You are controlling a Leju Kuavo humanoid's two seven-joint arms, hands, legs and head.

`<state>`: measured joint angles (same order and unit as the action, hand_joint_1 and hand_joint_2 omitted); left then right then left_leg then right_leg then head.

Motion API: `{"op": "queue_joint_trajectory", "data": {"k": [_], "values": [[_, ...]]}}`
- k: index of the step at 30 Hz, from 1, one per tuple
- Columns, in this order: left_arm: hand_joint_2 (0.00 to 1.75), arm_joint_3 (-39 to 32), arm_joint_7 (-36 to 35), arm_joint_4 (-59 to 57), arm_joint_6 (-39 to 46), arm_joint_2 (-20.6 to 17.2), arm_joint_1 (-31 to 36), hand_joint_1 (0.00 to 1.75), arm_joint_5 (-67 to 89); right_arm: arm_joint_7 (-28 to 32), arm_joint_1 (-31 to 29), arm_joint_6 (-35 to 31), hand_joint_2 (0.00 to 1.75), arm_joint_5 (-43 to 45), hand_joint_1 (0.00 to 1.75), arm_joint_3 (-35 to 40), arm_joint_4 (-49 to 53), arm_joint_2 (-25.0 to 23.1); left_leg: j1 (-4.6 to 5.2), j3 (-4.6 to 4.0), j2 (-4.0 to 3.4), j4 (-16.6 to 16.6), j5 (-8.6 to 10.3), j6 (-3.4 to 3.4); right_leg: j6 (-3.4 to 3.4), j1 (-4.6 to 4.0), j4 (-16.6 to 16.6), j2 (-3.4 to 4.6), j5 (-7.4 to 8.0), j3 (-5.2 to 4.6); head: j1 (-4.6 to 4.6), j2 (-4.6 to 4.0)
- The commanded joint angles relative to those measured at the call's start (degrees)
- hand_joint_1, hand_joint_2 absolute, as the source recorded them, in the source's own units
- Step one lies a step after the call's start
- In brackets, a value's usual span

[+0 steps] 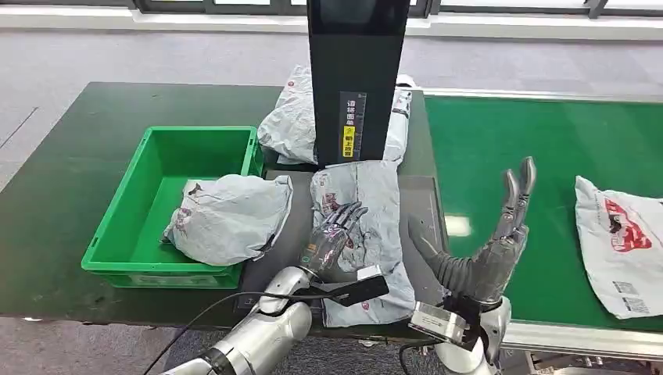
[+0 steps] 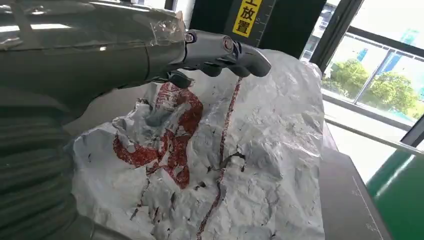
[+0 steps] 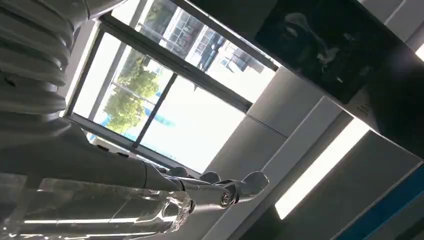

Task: Moved the parcel from conveyor to table for the left to box.

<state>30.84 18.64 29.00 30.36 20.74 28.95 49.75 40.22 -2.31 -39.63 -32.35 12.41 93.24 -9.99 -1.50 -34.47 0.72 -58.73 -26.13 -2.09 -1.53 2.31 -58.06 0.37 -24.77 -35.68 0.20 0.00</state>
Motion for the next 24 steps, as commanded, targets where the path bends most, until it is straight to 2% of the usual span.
{"op": "queue_joint_trajectory", "data": {"k": [1,24], "values": [[1.75,2.47,-0.38,-3.29,-0.27,-0.74,2.51,0.00,-0.08,-0.22,-0.86,0.04,1.75,0.23,0.00,-0.93,-0.53,1.47,0.00,0.10,-0.03,0.06,-0.01,0.11,0.15,-0.05,0.07,-0.05,0.00,0.11,0.00,0.00],[1.75,2.47,-0.38,-3.29,-0.27,-0.74,2.51,0.00,-0.08,-0.22,-0.86,0.04,1.75,0.23,0.00,-0.93,-0.53,1.47,0.00,0.07,-0.02,0.05,0.00,0.09,0.12,-0.04,0.06,-0.05,0.00,0.08,0.00,0.00]]}}
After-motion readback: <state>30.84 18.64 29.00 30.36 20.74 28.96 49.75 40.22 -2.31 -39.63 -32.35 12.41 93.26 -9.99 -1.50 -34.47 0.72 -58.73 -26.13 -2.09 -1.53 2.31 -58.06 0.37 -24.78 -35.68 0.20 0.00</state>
